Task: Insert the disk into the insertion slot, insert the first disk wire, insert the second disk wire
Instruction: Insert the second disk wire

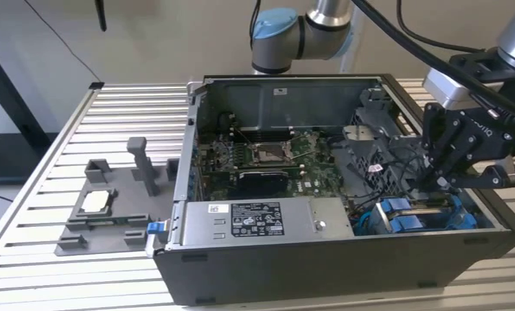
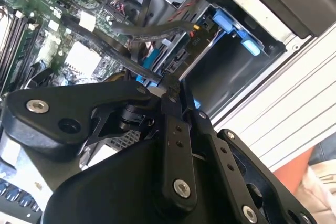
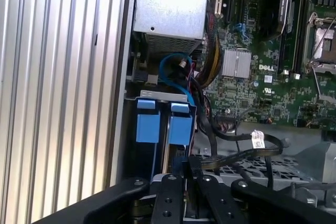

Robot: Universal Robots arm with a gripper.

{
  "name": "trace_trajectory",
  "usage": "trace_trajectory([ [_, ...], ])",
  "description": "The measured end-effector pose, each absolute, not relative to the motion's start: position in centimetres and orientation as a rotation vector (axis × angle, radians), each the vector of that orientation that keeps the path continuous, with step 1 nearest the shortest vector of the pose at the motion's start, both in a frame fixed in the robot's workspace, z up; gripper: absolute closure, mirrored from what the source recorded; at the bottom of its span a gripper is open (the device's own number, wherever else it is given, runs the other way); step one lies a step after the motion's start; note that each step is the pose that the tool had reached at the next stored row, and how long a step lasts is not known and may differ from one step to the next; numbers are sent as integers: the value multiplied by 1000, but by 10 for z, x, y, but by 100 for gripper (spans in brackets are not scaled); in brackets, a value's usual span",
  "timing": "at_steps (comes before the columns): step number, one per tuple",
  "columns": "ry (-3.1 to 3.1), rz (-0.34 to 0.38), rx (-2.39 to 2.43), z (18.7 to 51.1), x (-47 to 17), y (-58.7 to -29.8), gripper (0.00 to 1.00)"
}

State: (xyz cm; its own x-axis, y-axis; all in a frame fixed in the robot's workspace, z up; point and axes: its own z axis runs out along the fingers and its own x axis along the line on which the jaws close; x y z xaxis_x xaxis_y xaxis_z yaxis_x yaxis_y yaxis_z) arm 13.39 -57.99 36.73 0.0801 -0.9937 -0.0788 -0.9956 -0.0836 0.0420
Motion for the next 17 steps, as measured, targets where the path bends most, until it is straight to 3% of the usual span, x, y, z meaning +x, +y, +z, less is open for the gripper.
trace_trajectory([
  [17,2171,134,-2232,363,136,-580,84],
])
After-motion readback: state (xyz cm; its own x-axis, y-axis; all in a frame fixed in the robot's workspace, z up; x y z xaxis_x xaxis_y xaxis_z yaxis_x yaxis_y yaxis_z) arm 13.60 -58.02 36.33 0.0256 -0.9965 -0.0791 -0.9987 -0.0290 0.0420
